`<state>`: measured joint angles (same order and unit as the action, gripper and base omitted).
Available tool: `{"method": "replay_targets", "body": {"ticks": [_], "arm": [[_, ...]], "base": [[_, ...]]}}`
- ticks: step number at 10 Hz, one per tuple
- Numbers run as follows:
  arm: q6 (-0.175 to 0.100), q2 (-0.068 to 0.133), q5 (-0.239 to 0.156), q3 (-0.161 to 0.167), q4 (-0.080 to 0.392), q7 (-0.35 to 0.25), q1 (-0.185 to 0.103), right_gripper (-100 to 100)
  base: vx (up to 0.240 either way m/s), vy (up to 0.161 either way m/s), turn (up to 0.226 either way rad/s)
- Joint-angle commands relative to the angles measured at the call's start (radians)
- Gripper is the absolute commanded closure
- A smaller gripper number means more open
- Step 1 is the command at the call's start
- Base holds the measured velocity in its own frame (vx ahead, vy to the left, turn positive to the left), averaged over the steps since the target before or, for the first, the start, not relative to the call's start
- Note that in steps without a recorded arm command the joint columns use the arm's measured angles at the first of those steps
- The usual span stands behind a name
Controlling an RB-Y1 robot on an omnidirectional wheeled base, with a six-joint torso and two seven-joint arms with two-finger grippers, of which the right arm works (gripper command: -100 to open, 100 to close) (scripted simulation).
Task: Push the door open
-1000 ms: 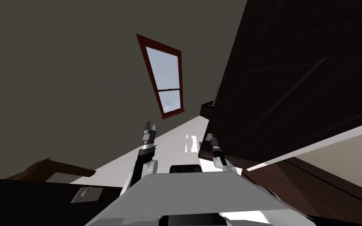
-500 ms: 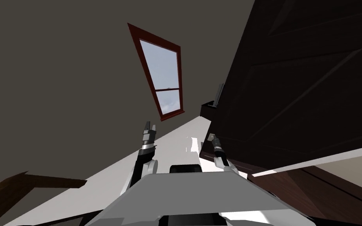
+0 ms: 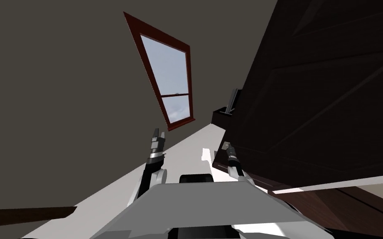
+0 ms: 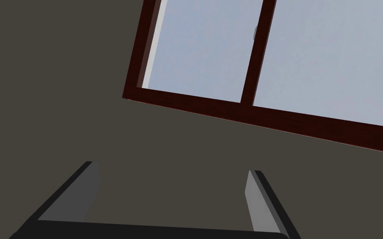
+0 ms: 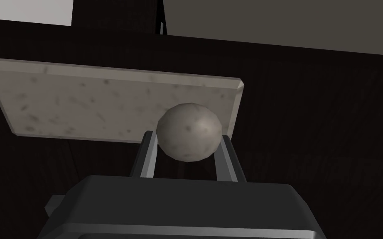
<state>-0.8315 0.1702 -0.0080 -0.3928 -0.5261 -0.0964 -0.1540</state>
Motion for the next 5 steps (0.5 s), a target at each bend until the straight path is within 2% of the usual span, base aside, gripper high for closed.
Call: {"method": "replay_targets", "body": {"ticks": [1, 2, 5], "arm": [[0.0, 0.0, 0.0, 0.0, 0.0, 0.0, 0.0, 100], [-0.002, 0.006, -0.01, -0.019, 0.0, 0.006, 0.0, 100], [-0.002, 0.011, -0.028, -0.05, 0.003, 0.019, 0.003, 100]], "base": [[0.079, 0.015, -0.035], [0.142, -0.007, -0.045], [0.227, 0.019, -0.053]]}}
